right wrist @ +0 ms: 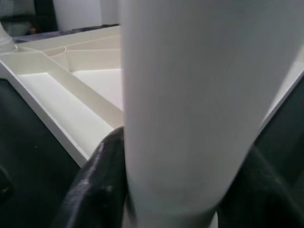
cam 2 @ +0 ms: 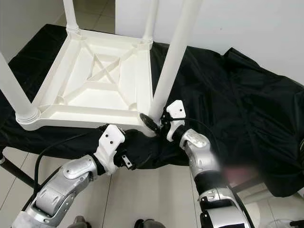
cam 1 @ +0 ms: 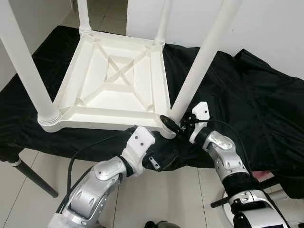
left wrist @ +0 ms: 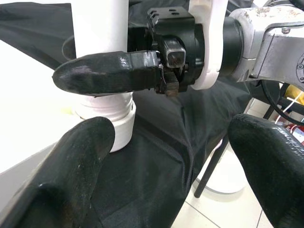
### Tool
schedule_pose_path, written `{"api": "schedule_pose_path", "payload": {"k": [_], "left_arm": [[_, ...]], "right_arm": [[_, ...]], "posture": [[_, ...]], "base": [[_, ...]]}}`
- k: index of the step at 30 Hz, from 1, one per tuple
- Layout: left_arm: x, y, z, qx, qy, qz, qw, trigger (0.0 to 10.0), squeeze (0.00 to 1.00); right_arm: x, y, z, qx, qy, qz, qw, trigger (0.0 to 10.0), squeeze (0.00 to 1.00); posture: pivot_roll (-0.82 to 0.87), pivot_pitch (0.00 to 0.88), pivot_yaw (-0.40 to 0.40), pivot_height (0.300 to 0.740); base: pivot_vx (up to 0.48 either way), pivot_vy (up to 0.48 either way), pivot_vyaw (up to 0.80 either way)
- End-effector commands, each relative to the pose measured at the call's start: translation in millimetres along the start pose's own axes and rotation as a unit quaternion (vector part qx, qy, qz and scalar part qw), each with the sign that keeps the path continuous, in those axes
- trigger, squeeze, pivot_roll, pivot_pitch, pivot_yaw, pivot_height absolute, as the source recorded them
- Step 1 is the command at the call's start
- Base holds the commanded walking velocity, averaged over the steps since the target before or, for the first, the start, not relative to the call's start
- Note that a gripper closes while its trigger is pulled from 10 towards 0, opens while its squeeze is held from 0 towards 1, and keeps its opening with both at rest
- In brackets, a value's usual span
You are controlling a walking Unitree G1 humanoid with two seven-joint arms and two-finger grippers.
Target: Building children table
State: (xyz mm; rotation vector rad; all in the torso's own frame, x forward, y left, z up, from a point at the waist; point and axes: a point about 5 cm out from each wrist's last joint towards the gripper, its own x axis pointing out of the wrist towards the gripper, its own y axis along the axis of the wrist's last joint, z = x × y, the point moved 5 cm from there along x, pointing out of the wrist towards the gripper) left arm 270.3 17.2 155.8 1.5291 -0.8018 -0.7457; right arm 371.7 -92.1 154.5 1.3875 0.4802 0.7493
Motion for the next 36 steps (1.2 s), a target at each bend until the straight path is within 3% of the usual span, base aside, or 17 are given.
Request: {"api": "schedule_pose_path", "payload": {"k": [1,7,8,10,11,12,17,18,19,20,25,31,36], "left_arm": [[0.7,-1.0,4.1,0.001,-0.007,0.000,1.000,10.0,0.00],[-0.8,-3.4,3.7,0.001,-0.004,-0.004,1.000,10.0,0.00],[-1.2,-4.3,3.9,0.001,-0.004,-0.006,1.000,10.0,0.00],[-1.4,-4.8,4.1,0.001,-0.004,-0.006,1.000,10.0,0.00],[-1.6,-5.3,4.3,0.001,-0.005,-0.007,1.000,10.0,0.00],[-1.7,-5.5,4.4,0.001,-0.006,-0.008,1.000,10.0,0.00],[-4.1,-8.1,4.8,0.001,-0.011,-0.015,1.000,10.0,0.00],[-6.9,-10.8,5.7,0.000,-0.015,-0.021,1.000,10.0,0.00],[-6.9,-10.8,5.7,0.000,-0.015,-0.021,1.000,10.0,0.00],[-10.5,-13.2,8.2,-0.001,-0.023,-0.028,0.999,10.0,0.00],[-13.2,-15.4,9.7,-0.003,-0.027,-0.033,0.999,10.0,0.00],[-27.9,-24.6,14.6,-0.008,-0.042,-0.057,0.997,10.0,0.00],[-38.8,-29.7,9.1,-0.004,-0.041,-0.074,0.996,10.0,0.00]], "right_arm": [[-4.2,-11.4,-0.5,0.001,0.007,-0.024,1.000,0.0,0.00],[-8.3,-19.1,2.4,-0.006,-0.011,-0.039,0.999,0.0,0.00],[-9.3,-20.6,3.4,-0.008,-0.020,-0.043,0.999,0.7,0.00],[-9.9,-21.5,4.1,-0.009,-0.026,-0.045,0.999,0.7,0.00],[-10.6,-22.4,5.5,-0.009,-0.038,-0.047,0.998,8.6,0.00],[-10.8,-23.3,7.0,-0.007,-0.047,-0.048,0.998,10.0,0.00],[-13.7,-22.3,16.3,0.003,-0.122,-0.041,0.992,10.0,0.00],[-17.1,-23.2,20.1,0.015,-0.172,-0.038,0.984,10.0,0.00],[-17.1,-23.2,20.1,0.015,-0.172,-0.038,0.984,10.0,0.00],[-20.5,-24.9,21.3,0.036,-0.222,-0.035,0.974,10.0,0.00],[-23.0,-26.6,21.2,0.049,-0.258,-0.036,0.964,10.0,0.00],[-22.2,-27.0,5.0,0.079,-0.353,-0.019,0.932,10.0,0.00],[-17.5,-25.2,-3.2,0.092,-0.385,-0.016,0.918,10.0,0.00]], "posture": [[0.10,0.093,-0.151,0.740],[0.10,0.094,-0.150,0.740],[0.10,0.093,-0.150,0.740],[0.10,0.093,-0.150,0.740],[0.09,0.093,-0.146,0.740],[0.09,0.093,-0.146,0.740],[0.09,0.095,-0.138,0.740],[0.09,0.096,-0.135,0.740],[0.09,0.096,-0.135,0.740],[0.09,0.096,-0.133,0.740],[0.09,0.095,-0.129,0.740],[0.08,0.099,-0.115,0.740],[0.09,0.104,-0.112,0.740]], "base": [[0.000,0.000,0.00],[0.000,0.000,0.00],[0.000,0.000,0.00],[0.000,0.000,0.00],[0.000,0.000,0.00],[0.000,0.000,0.00],[0.000,0.000,0.00],[0.000,0.000,0.00],[0.000,0.000,0.00],[0.000,0.000,0.00],[0.000,0.000,0.00],[0.000,0.000,0.00],[0.000,0.000,0.00]]}}
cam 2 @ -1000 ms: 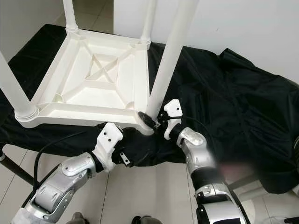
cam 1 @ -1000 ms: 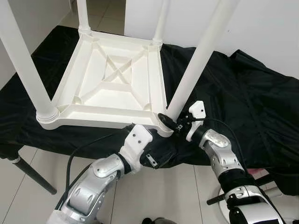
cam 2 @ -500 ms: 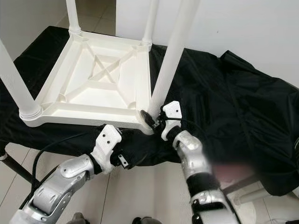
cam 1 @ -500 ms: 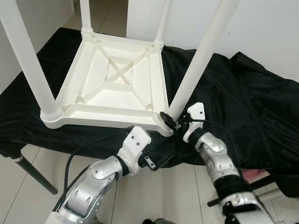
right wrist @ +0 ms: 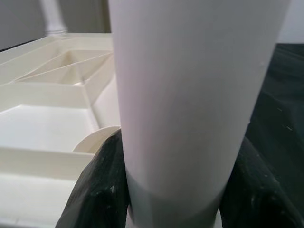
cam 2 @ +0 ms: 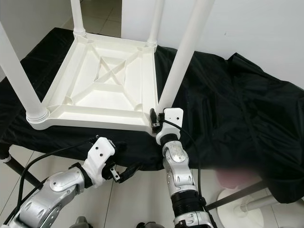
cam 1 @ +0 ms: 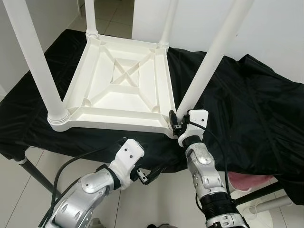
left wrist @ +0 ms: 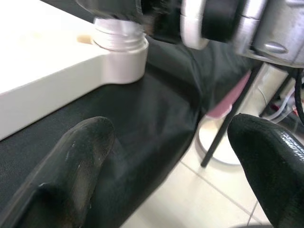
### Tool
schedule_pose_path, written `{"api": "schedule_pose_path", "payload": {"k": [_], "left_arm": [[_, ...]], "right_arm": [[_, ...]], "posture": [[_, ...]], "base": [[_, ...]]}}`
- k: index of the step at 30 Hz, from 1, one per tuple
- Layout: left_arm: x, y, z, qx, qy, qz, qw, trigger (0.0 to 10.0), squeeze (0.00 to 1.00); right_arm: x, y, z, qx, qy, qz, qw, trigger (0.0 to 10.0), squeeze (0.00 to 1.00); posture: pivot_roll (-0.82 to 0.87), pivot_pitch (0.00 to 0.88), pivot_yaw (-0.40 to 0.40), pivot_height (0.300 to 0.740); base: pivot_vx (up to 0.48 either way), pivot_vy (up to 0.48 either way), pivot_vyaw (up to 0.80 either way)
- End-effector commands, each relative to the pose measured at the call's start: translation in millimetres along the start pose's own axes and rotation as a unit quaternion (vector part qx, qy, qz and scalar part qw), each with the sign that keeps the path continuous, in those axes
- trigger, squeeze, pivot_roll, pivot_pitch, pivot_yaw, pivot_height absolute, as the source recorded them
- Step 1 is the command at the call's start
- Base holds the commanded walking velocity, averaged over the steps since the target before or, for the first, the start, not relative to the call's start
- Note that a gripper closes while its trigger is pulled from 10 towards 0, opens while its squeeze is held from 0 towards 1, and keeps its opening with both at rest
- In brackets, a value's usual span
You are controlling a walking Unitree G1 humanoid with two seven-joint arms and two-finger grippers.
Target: Building children table
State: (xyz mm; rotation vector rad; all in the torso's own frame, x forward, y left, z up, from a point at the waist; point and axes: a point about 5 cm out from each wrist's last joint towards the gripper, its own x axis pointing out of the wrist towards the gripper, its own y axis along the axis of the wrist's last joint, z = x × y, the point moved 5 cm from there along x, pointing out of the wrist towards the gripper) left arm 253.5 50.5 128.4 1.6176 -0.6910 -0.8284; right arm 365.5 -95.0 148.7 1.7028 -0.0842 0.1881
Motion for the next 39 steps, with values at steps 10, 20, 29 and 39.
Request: {"api": "schedule_pose_path", "payload": {"k": [10,20,29,39], "left_arm": [[-33.0,-20.1,-17.8,0.015,-0.040,-0.064,0.997,10.0,0.00],[-67.5,-29.9,-64.2,0.039,0.002,-0.120,0.992,10.0,0.00],[-96.4,-20.4,-124.8,0.075,0.107,-0.136,0.982,10.0,0.00],[-81.9,10.2,-148.6,0.074,0.182,-0.049,0.979,10.0,0.00]], "right_arm": [[-6.0,-8.4,-0.2,0.049,0.005,-0.018,0.999,10.0,1.00],[-7.1,-4.6,-5.8,0.033,0.014,-0.013,0.999,10.0,0.00],[-3.6,4.1,-6.8,0.014,0.045,0.005,0.999,10.0,0.00],[-0.1,5.3,-5.3,-0.016,0.045,0.008,0.999,10.0,0.00]], "posture": [[0.09,0.113,-0.098,0.740],[0.09,0.117,-0.080,0.740],[0.07,0.120,-0.077,0.740],[0.07,0.119,-0.093,0.740]], "base": [[0.000,0.000,0.00],[0.000,0.000,0.00],[0.000,0.000,0.00],[0.000,0.000,0.00]]}}
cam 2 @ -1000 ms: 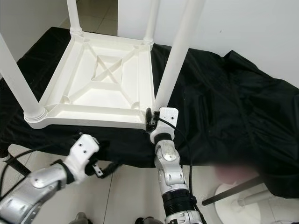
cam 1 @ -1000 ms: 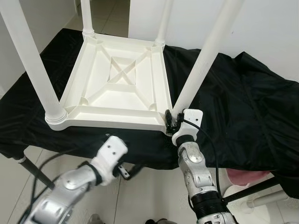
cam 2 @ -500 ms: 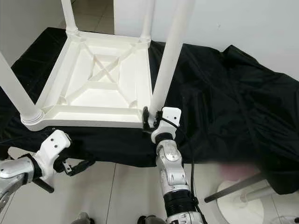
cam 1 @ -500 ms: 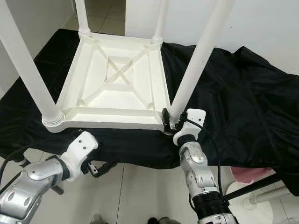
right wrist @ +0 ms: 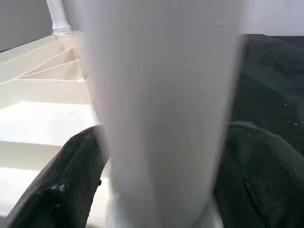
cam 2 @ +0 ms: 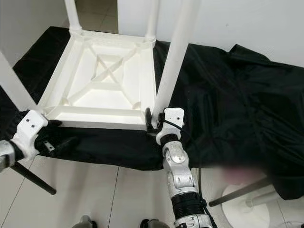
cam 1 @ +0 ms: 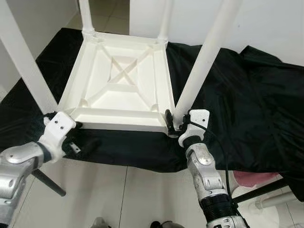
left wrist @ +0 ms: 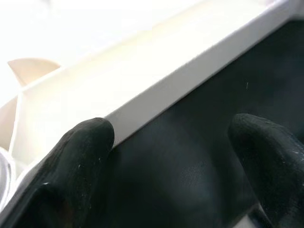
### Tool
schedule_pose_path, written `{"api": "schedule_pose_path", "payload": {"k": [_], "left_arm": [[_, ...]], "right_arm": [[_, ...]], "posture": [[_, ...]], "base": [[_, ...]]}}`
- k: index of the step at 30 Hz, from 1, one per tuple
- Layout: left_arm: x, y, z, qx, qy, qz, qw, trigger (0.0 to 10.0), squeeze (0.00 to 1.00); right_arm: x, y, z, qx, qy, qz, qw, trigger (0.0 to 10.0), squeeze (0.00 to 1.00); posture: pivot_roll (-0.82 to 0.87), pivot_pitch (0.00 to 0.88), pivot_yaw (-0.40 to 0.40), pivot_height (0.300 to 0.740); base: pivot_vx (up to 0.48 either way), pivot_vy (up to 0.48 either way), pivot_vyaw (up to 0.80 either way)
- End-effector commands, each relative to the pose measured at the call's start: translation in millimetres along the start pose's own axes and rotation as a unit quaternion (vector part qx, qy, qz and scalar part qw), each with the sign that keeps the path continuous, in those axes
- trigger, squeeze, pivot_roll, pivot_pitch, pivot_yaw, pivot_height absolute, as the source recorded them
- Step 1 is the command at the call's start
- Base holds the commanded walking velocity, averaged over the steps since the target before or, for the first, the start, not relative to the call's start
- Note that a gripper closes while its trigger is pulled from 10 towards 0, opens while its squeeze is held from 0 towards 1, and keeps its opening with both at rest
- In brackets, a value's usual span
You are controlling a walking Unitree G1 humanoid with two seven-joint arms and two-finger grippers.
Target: Building children table
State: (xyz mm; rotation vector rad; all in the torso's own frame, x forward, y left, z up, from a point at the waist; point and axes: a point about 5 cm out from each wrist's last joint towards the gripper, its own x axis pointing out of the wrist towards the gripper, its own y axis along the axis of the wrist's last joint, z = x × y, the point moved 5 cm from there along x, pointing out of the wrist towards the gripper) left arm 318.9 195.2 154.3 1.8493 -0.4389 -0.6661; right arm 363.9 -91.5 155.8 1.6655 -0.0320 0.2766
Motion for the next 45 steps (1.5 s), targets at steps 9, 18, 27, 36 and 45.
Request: {"api": "schedule_pose_path", "payload": {"k": [9,18,27,36,45], "left_arm": [[12.8,15.1,-5.3,-0.005,0.052,0.046,0.998,10.0,0.00],[22.5,19.2,-3.1,-0.012,0.053,0.063,0.997,10.0,0.00],[27.5,23.6,-1.3,-0.012,0.049,0.072,0.996,10.0,0.00],[28.6,25.2,-2.9,-0.009,0.050,0.077,0.996,10.0,0.00],[30.1,26.2,-3.5,-0.008,0.049,0.079,0.996,10.0,0.00]], "right_arm": [[4.7,4.0,1.8,-0.005,-0.006,0.008,1.000,10.0,0.00],[18.9,6.4,-3.6,-0.040,-0.012,0.015,0.999,10.0,0.00],[28.8,7.6,-10.5,-0.044,0.002,0.017,0.999,2.2,0.00],[20.3,-3.9,-18.5,-0.040,0.012,0.000,0.999,10.0,0.00],[8.1,-10.2,-24.5,-0.031,0.012,-0.007,0.999,10.0,0.00]], "posture": [[0.07,0.117,-0.106,0.740],[0.07,0.109,-0.109,0.740],[0.08,0.104,-0.110,0.740],[0.08,0.101,-0.112,0.740],[0.07,0.103,-0.107,0.740]], "base": [[0.000,0.000,0.00],[0.000,0.000,0.00],[0.000,0.000,0.00],[0.000,0.000,0.00],[0.000,0.000,0.00]]}}
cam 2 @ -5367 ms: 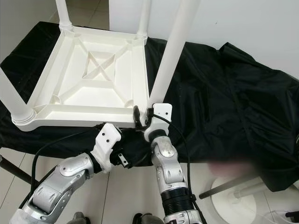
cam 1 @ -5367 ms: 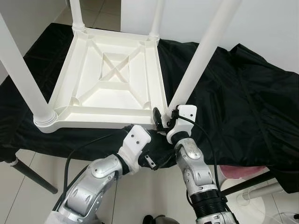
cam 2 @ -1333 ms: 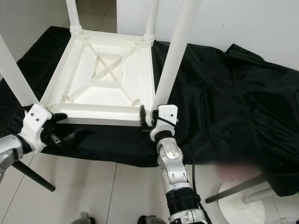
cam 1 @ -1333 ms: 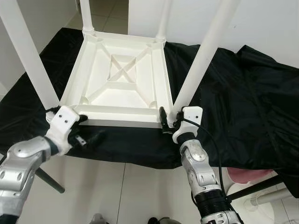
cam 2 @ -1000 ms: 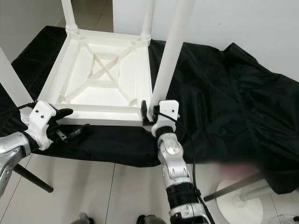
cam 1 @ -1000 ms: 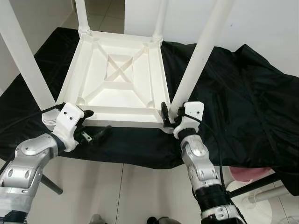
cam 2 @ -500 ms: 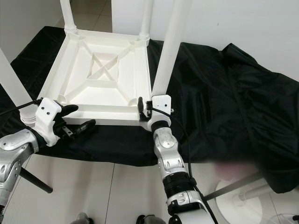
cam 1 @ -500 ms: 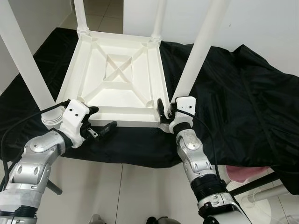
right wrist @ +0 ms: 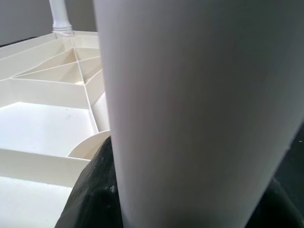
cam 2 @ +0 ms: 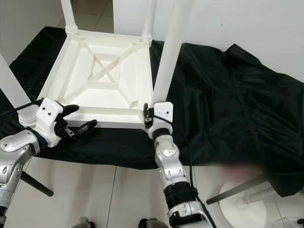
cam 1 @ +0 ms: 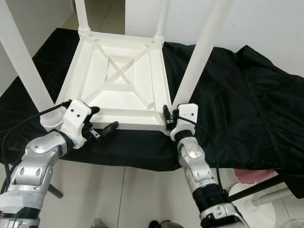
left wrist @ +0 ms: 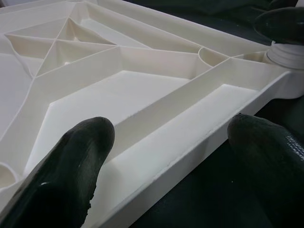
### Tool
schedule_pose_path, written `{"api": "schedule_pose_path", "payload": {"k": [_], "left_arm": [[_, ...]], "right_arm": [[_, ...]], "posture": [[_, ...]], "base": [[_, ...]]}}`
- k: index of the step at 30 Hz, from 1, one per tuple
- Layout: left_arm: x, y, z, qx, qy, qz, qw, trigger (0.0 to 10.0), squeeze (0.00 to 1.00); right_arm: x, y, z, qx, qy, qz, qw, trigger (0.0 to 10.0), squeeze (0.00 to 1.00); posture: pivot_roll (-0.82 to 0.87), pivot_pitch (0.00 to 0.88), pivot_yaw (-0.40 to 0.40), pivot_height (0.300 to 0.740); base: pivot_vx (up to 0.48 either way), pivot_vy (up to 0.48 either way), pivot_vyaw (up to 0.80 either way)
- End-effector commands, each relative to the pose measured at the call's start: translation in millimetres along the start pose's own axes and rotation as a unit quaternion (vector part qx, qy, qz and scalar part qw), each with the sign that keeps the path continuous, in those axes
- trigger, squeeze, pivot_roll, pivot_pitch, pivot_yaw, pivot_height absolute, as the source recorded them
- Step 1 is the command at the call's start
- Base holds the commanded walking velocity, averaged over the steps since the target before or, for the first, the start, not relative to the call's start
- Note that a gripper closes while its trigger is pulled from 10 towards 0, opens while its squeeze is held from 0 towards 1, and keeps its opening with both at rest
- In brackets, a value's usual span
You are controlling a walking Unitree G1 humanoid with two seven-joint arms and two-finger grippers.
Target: Building children table
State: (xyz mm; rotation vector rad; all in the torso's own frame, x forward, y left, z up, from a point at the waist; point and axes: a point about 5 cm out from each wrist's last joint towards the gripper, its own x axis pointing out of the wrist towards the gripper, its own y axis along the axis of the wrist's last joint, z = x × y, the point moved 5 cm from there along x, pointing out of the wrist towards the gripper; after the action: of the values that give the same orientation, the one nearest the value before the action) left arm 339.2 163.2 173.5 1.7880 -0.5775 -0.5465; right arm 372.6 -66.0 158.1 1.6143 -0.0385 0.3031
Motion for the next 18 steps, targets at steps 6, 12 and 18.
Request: {"api": "schedule_pose_path", "payload": {"k": [6,12,18], "left_arm": [[0.3,-4.3,-8.2,-0.001,0.042,-0.004,0.999,10.0,0.00],[1.9,-4.0,-7.9,0.000,0.040,-0.003,0.999,10.0,0.00],[3.9,-3.4,-5.8,-0.001,0.037,-0.001,0.999,10.0,0.00]], "right_arm": [[-9.9,-9.7,-1.2,0.004,0.002,-0.019,1.000,4.7,0.00],[-13.8,-10.0,2.0,0.002,-0.012,-0.020,1.000,10.0,0.00],[-5.9,-1.8,10.3,-0.004,-0.037,-0.005,0.999,10.0,0.00]], "posture": [[0.06,0.107,-0.107,0.740],[0.05,0.107,-0.104,0.740],[0.06,0.105,-0.103,0.740]], "base": [[0.000,0.000,0.00],[0.000,0.000,0.00],[0.000,0.000,0.00]]}}
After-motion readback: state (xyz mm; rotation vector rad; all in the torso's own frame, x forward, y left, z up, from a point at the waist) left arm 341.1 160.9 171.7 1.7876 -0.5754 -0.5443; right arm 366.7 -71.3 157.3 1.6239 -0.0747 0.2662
